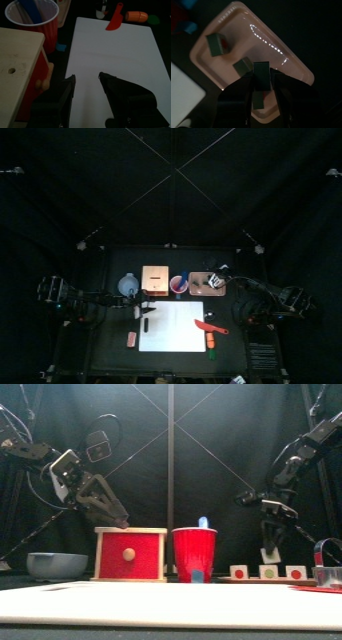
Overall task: Place sushi on board then cut the sushi with the knife then place the pieces on the plate
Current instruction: Place the 4 sushi pieces on the plate
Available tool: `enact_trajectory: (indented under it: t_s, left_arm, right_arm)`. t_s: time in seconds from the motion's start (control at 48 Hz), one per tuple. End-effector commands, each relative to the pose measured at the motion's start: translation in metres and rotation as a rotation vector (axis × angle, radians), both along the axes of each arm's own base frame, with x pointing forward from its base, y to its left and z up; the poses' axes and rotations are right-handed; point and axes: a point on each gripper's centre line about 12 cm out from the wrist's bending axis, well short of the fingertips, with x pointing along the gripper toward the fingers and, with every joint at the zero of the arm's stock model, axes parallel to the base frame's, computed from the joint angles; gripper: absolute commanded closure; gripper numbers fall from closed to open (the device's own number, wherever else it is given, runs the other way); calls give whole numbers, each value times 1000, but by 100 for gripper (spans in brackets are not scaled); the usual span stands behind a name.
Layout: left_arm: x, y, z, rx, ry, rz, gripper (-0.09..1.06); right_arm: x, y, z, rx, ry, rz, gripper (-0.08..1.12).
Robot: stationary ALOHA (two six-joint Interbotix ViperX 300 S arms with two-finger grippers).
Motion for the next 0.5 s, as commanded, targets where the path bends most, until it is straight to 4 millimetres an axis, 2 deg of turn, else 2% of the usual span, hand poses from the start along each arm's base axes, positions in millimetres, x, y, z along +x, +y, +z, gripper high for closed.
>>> enact_trajectory:
  t_s: [0.021, 0.167, 0.312, 0.417, 0.5]
  left_arm:
    - [3, 1, 5, 5, -18, 1, 16]
    - [2, 1, 4, 5, -15, 2, 16]
    - [1, 1, 2, 3, -11, 3, 16]
    - [1, 1, 2, 6, -10, 1, 16]
    - [1, 1, 3, 7, -12, 0, 16]
  right_arm:
    - [-1, -8, -2, -21, -12, -15, 39]
    - [1, -16, -11, -35, -12, -21, 37]
    - [1, -16, -16, -20, 7, -17, 28]
    - [0, -16, -13, -22, 14, -13, 23]
    - [-3, -19, -1, -52, 22, 2, 22]
